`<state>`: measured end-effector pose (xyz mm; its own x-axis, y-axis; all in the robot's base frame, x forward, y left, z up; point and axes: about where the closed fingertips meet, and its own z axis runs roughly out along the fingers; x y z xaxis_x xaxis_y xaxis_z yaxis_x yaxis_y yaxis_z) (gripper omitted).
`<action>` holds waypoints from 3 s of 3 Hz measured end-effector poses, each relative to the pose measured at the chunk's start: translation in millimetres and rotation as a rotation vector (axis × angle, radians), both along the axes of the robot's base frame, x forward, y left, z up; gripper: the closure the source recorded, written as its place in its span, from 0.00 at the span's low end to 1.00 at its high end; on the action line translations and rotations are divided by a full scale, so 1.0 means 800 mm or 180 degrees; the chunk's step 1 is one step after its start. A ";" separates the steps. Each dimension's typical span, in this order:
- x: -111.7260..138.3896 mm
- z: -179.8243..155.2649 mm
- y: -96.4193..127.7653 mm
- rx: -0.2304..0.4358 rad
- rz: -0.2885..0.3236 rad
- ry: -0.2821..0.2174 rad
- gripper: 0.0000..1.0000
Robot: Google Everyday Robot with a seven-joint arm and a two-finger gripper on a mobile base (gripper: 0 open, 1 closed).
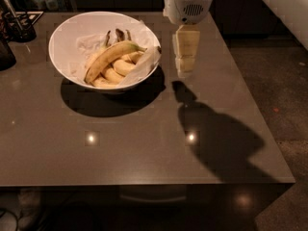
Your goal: Pick banana from white bowl
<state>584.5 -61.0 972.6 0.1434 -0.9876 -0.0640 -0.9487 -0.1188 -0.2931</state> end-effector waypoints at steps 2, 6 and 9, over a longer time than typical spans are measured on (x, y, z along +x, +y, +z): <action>0.030 -0.012 0.039 0.0012 0.0075 -0.0028 0.00; 0.109 -0.049 0.144 0.0089 0.0147 0.0182 0.00; 0.123 -0.068 0.166 0.0190 0.0076 0.0373 0.29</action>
Offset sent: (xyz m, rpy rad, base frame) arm 0.0502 0.0829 -0.0164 -0.0428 0.0012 0.1080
